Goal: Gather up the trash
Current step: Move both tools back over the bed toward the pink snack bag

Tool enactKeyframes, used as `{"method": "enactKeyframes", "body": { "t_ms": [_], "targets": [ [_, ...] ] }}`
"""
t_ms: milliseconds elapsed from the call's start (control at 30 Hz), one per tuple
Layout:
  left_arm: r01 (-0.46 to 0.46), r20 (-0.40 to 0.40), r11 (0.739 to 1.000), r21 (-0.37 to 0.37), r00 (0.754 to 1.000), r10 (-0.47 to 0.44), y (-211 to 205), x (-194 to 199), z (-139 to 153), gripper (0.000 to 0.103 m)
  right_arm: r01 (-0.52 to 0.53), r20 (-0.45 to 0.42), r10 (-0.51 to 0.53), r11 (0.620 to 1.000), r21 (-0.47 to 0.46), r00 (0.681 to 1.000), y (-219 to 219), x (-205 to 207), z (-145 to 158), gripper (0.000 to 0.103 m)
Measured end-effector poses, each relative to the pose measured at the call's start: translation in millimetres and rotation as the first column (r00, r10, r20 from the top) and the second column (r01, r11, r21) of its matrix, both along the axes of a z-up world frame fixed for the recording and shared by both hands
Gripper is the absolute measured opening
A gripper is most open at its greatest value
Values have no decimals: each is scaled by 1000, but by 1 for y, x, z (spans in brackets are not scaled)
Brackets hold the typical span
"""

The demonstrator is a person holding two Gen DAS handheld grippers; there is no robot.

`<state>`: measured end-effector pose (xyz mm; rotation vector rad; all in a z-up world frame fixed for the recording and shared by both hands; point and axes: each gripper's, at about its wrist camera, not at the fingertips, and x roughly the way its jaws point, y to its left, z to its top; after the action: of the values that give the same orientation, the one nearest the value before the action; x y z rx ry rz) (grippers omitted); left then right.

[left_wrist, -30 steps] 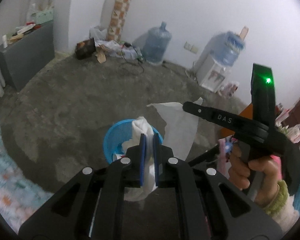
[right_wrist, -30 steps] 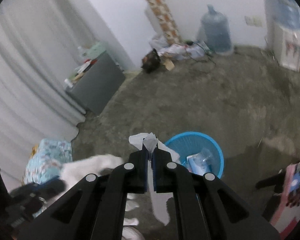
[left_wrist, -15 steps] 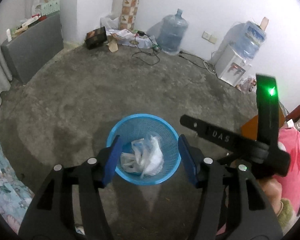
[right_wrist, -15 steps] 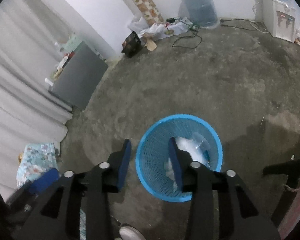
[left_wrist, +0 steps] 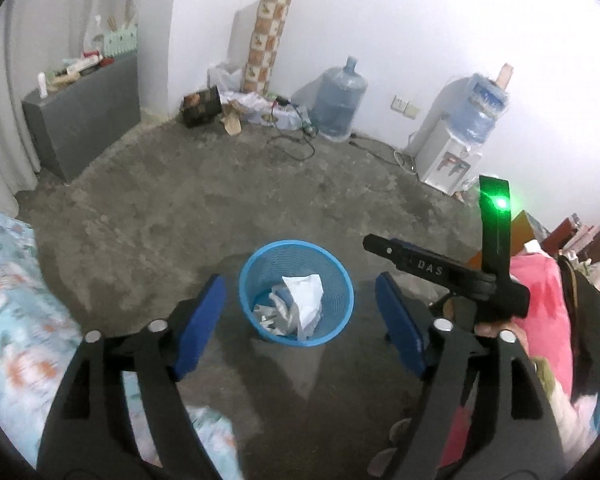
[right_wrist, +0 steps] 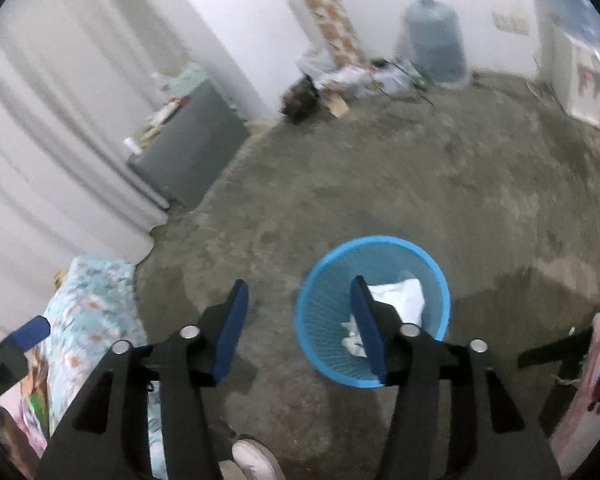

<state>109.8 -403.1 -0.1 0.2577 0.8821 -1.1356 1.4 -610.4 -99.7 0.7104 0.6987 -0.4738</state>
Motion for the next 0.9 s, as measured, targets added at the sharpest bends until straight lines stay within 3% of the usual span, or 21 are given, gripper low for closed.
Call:
{"method": "enactKeyframes", "body": {
  "t_ms": [167,367,567,700,800,900],
  "targets": [
    [-85,28,996,-14,996,85,74,-13,32,84,-131,18,134,986,-102,991,57,17,49,71],
    [-228,-16,972,-64,974,227,185,-23,40,90,-341,28,346,932,-120,938,146,49,83,77],
    [-428,12,901,-75,903,430,306,-19,36,92,-532,99,531,847,-21,842,244,82,89,77],
    [-554,36,828,-91,829,558,390,-15,25,92,-646,196,622,758,92,758,315,107,89,77],
    [-662,-18,739,-122,746,666,455,-11,15,93,-712,279,661,685,156,697,361,123,88,77],
    [-764,-126,618,-183,642,756,519,-8,1,92,-769,346,689,604,212,637,412,147,88,77]
  ]
}}
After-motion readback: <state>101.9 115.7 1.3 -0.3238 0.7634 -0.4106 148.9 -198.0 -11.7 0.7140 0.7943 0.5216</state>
